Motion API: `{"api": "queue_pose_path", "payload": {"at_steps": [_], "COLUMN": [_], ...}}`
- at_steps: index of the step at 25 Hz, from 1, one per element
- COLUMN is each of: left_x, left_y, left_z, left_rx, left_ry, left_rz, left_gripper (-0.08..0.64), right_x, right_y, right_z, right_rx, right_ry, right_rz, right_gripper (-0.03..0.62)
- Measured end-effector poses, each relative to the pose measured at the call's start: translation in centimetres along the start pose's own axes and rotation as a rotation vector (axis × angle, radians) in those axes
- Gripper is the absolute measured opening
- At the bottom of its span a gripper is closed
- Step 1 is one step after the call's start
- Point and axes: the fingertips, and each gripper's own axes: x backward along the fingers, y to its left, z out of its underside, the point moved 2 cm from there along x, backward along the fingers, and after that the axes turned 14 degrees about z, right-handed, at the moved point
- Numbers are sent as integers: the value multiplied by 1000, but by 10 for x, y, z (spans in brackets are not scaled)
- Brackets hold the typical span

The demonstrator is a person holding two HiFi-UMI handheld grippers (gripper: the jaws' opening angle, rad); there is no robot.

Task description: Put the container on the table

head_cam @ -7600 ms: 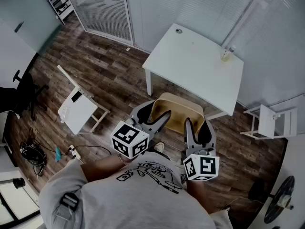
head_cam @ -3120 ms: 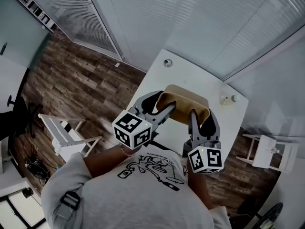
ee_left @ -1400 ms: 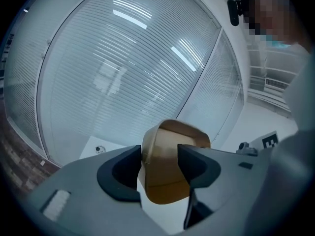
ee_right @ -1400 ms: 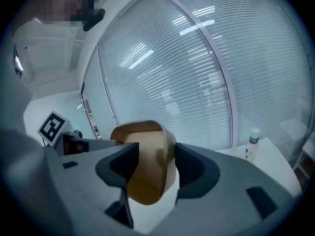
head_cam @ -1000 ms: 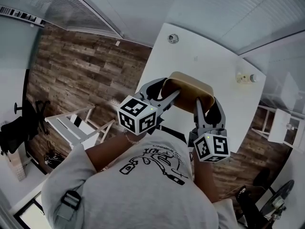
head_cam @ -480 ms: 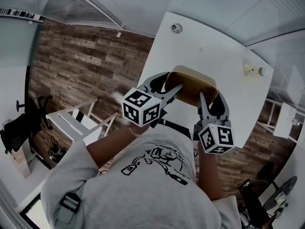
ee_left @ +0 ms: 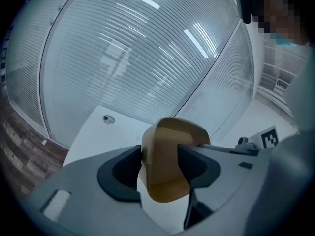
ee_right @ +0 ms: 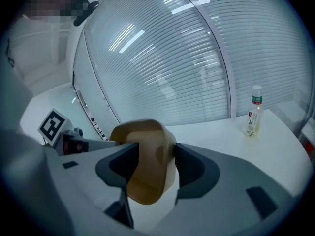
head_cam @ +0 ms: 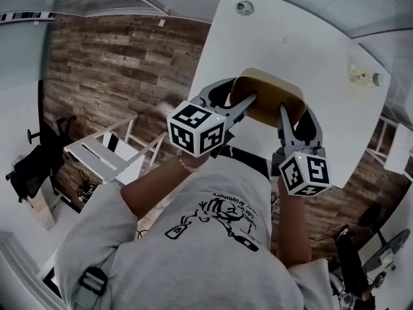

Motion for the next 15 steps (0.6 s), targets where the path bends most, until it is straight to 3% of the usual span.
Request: {"api": "queue_pose_path", "payload": {"at_steps": [15], "left_x": [-33], "left_y": [59], "left_z": [56], "left_rx": [67], "left_ry": [58], "left_rz": [-26], "left_gripper": [225], "right_x": [-56], "right_y": [-23], "right_z": [62], "right_rx": [-16], "right_ry": [92], "right_rz": [8], "right_gripper": [201]}}
